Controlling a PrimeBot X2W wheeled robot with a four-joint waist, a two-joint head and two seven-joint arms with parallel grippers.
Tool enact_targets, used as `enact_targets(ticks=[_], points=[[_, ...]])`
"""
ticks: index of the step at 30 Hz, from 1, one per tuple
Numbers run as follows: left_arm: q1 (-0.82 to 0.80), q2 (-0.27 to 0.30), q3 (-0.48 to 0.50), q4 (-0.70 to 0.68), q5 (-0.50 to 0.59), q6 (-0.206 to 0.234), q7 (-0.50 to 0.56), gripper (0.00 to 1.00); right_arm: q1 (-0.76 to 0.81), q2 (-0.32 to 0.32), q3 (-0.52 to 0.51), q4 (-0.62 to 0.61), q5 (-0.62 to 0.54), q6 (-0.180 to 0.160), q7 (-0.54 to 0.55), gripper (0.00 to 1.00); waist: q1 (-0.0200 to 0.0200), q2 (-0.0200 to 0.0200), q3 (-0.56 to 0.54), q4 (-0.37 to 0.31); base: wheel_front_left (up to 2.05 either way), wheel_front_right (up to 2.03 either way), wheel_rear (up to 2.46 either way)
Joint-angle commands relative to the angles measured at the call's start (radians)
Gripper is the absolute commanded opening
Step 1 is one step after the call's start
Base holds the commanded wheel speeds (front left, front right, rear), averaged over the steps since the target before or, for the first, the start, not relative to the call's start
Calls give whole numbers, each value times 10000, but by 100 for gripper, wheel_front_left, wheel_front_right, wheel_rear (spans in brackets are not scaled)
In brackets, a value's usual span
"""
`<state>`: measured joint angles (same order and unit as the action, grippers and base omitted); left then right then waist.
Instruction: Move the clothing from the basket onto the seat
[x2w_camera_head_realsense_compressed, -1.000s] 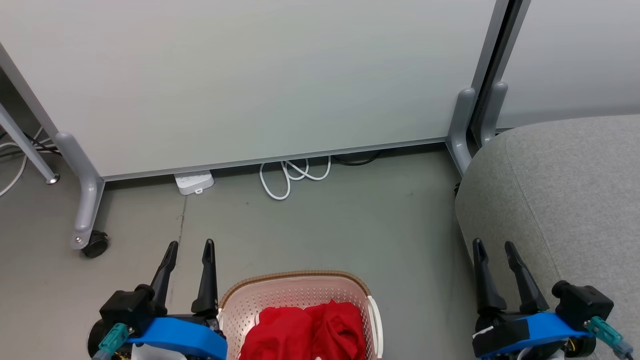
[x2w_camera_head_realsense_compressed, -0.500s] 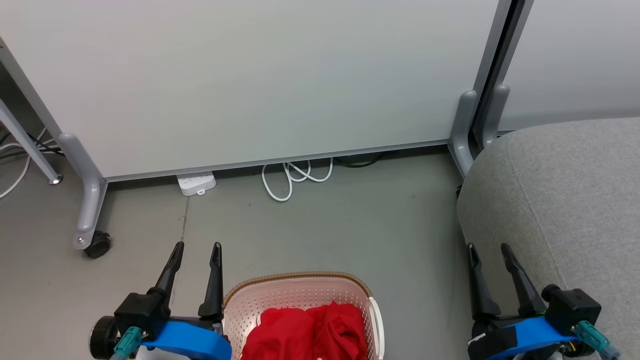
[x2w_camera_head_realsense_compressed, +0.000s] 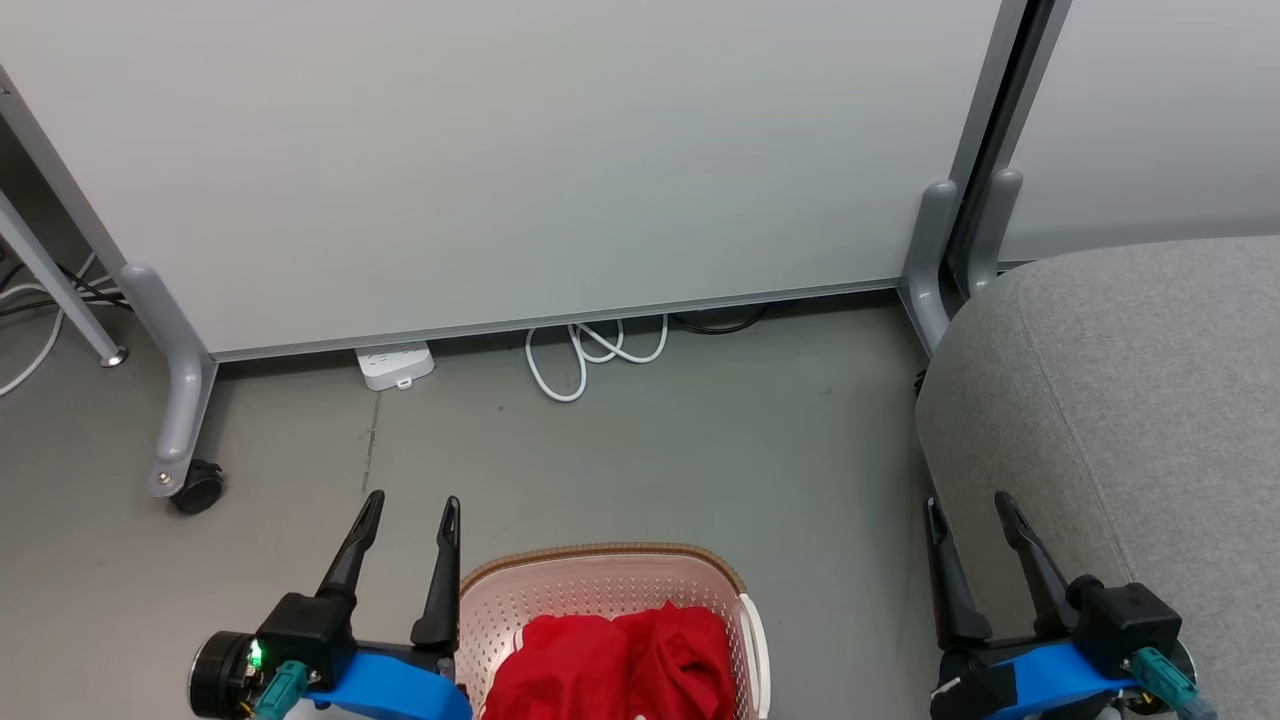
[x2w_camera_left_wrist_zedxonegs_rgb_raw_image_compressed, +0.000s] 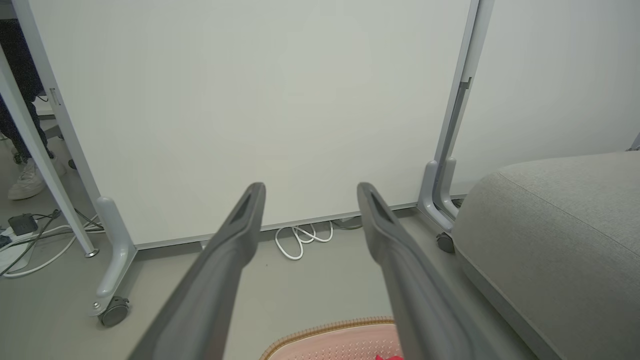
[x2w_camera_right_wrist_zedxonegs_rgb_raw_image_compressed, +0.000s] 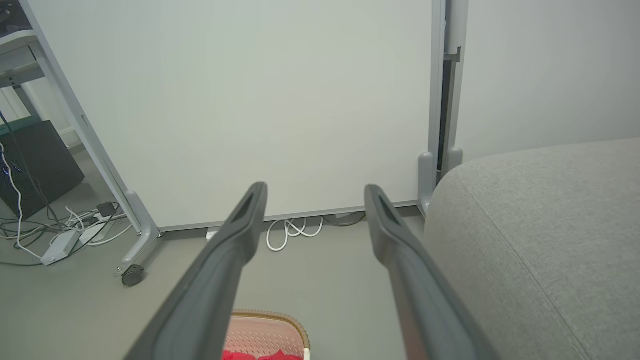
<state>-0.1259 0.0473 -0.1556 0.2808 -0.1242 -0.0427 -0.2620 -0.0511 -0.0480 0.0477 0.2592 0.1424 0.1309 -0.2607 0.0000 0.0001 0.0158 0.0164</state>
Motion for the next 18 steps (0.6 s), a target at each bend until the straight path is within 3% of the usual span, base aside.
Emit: enact_targets(ticks=[1,18], points=[[-121,56,21,57,-16,-28,-44,100,109,-39,2,39,-22,-3,-65,100,0,-1,3,3,0,0,0],[-165,53,-6,319,-190,-109,-41,100,108,-37,-10,157,95,-3,-64,100,0,-1,20,-4,0,0,0]])
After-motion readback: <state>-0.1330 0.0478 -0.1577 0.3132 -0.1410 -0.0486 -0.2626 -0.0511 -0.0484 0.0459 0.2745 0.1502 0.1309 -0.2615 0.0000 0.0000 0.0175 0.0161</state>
